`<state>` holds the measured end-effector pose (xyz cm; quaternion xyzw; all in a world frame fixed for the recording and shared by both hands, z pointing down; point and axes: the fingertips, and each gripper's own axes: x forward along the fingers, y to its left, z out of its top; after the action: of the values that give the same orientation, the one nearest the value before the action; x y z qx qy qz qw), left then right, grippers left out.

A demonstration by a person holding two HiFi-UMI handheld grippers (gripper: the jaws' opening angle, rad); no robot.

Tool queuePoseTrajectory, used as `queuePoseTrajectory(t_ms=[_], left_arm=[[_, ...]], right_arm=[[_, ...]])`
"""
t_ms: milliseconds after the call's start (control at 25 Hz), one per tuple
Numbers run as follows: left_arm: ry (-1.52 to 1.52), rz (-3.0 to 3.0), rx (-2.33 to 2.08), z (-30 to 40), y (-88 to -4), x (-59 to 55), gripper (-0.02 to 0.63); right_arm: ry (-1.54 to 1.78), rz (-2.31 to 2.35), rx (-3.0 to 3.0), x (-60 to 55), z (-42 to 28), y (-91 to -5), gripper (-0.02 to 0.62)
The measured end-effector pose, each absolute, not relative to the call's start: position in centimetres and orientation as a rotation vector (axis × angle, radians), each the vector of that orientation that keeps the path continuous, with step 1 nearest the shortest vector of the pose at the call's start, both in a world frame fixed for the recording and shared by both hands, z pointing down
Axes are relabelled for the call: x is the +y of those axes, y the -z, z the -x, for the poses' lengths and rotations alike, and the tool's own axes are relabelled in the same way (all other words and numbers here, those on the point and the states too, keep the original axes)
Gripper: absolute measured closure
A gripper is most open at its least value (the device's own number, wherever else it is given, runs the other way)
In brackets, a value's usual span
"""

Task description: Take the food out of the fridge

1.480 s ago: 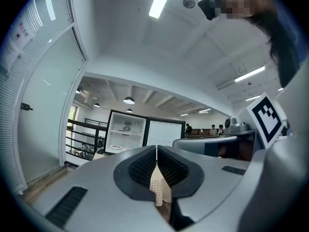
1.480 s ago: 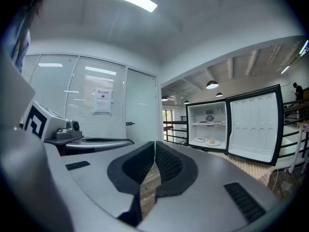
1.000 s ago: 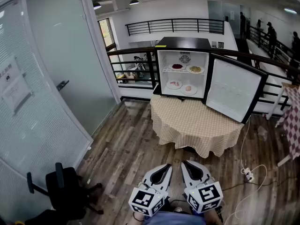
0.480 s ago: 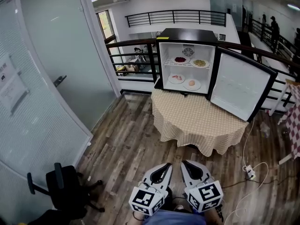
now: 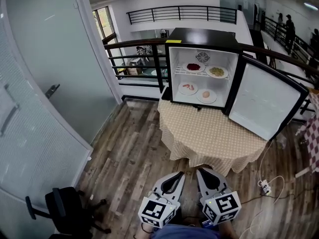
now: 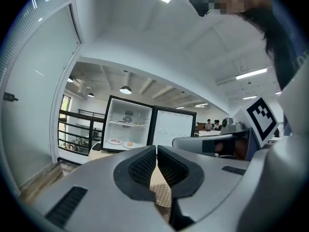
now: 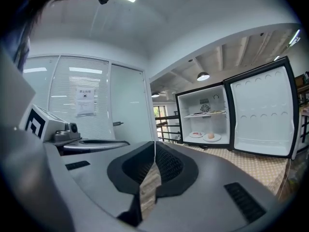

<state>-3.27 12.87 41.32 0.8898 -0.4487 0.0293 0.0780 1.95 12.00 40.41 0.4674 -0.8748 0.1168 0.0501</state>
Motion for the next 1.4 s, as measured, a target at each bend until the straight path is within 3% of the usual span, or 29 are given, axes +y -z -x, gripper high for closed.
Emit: queuePoseTrajectory(t_ms=[760,1400], left_arm=[[-0.147,-2.737,-1.204,9.9,-41.6,-3.8,0.586],[-0.127,-2.754,-1.060,10.3,-42.5,-7.7,0.586]], right_arm=[[-0.411,-1.477,-2.570,-4.2,5.9,-41.8,0.572],[-0.403,-1.612,-2.440,-7.6,5.1,-42.6,0.572]])
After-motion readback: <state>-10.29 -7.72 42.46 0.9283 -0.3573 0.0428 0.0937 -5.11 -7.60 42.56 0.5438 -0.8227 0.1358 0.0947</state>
